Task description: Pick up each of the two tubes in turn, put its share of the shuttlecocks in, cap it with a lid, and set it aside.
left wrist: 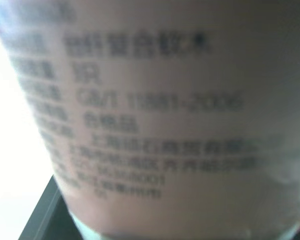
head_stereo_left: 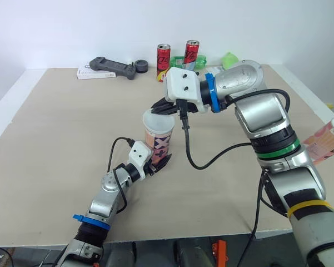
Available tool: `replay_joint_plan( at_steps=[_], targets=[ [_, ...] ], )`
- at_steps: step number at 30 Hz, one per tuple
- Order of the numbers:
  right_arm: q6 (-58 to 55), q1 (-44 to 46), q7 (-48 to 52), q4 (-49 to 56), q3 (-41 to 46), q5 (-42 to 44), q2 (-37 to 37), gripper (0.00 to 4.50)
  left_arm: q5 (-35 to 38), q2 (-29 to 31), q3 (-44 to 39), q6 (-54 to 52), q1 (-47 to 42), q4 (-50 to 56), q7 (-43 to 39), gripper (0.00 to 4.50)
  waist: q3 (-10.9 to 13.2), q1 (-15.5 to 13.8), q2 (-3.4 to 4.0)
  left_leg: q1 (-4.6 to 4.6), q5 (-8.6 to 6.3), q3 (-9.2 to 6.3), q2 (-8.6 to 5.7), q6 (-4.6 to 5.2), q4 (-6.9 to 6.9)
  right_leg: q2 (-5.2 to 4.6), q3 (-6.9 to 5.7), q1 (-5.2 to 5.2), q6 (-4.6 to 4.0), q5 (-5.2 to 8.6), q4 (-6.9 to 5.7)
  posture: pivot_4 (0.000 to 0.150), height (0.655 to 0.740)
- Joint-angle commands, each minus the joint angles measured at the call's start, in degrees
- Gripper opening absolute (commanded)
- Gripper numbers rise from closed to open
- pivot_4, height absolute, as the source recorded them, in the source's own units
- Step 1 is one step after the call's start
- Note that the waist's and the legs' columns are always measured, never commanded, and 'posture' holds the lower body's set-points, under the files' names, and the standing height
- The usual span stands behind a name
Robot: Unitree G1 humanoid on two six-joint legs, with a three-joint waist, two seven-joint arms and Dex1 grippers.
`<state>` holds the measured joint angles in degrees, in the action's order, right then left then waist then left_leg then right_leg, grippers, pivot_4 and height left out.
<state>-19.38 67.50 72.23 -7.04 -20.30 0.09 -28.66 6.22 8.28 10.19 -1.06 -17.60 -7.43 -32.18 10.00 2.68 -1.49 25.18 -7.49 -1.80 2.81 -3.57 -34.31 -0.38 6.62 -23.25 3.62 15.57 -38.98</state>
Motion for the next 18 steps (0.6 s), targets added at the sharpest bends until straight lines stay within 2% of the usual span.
replay_joint_plan(
  at_steps=[1, 11, 18],
  targets=[
    [1.13, 1.51, -0.06, -0.16, 0.15, -0.88, -0.64, 0.06, -0.60, 0.18, 0.63, -1.62, 1.39, -1.85, 0.22, 2.98, 0.00, 0.00, 0.00, 0.00, 0.00, 0.00, 0.00, 0.00, 0.00, 0.00, 0.00, 0.00, 0.00, 0.00, 0.00, 0.150, 0.7400],
    [1.17, 1.23, 0.82, -0.05, 0.03, -1.24, -0.78, 0.06, -0.57, 0.10, 0.73, -1.49, 1.31, -1.92, 0.31, 2.98, 0.00, 0.00, 0.00, 0.00, 0.00, 0.00, 0.00, 0.00, 0.00, 0.00, 0.00, 0.00, 0.00, 0.00, 0.00, 0.150, 0.7400],
    [-1.50, -0.42, 3.29, 3.88, -0.78, -0.08, -1.75, 0.06, -0.58, 0.05, 0.77, -1.68, 1.58, -1.56, 0.39, 2.98, 0.00, -0.04, 0.00, 0.01, -0.02, 0.01, -0.01, -0.02, 0.02, -0.02, 0.00, 0.00, -0.03, 0.03, 0.02, 0.150, 0.7400]
  ],
)
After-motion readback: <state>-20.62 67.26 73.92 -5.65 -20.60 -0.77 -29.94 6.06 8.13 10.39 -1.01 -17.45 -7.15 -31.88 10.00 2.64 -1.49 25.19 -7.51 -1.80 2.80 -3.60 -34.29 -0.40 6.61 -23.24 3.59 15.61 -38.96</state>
